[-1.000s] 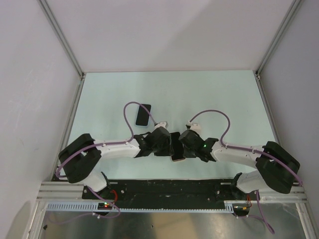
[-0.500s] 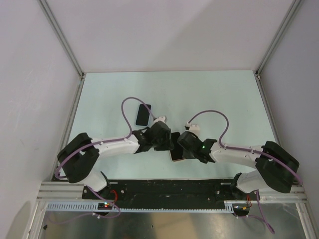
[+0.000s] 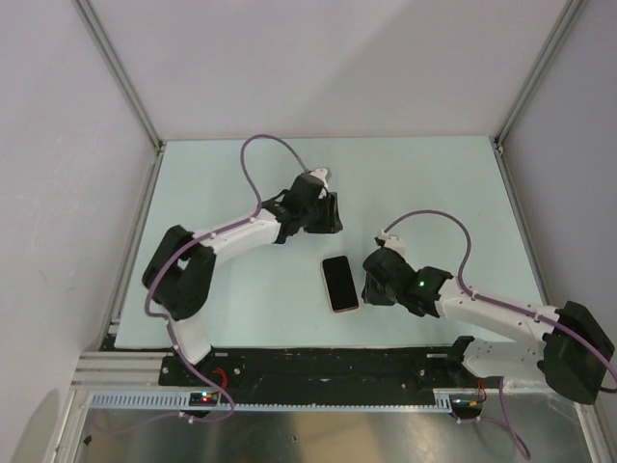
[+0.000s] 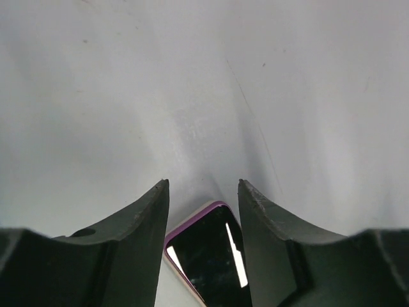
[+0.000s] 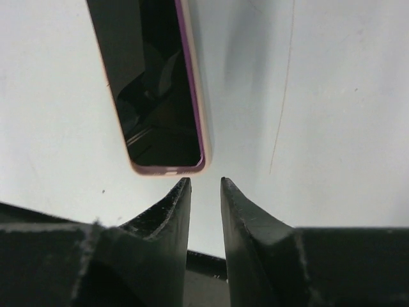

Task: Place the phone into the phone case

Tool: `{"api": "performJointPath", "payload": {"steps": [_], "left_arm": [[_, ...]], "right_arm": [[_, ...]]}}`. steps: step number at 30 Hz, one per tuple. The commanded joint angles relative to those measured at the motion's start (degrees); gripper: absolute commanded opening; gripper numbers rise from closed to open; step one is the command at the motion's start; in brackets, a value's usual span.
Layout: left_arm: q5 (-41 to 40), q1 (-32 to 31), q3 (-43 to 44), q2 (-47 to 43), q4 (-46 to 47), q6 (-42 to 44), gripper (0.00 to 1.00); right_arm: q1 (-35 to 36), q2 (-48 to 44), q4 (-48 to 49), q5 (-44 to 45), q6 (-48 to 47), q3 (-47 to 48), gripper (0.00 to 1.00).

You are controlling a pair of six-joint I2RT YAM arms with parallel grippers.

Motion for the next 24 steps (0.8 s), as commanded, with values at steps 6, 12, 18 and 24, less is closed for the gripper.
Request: {"api": "performJointPath", "payload": {"steps": [6, 12, 18, 24], "left_arm": [[6.1, -0.3, 4.1, 7.3, -2.0, 5.4, 0.41], [4.8, -1.2, 0.5, 7.3, -2.2, 4.8, 0.29], [1.2, -3.1, -3.5, 6.2, -2.2, 2.6, 0.22], [-1.3, -4.4, -7.1, 4.4, -2.2, 0.1, 0.13]], "right_arm": [[5.7, -2.3, -0.4, -3.0, 8.4, -3.3, 0.18], [7.9, 2.0, 5.4, -4.4, 11.8, -5.6, 0.12], [8.3, 5.8, 11.0, -2.9, 13.6, -6.6, 0.09], [7.0, 8.2, 12.6, 0.2, 15.4, -6.9, 0.08]]}}
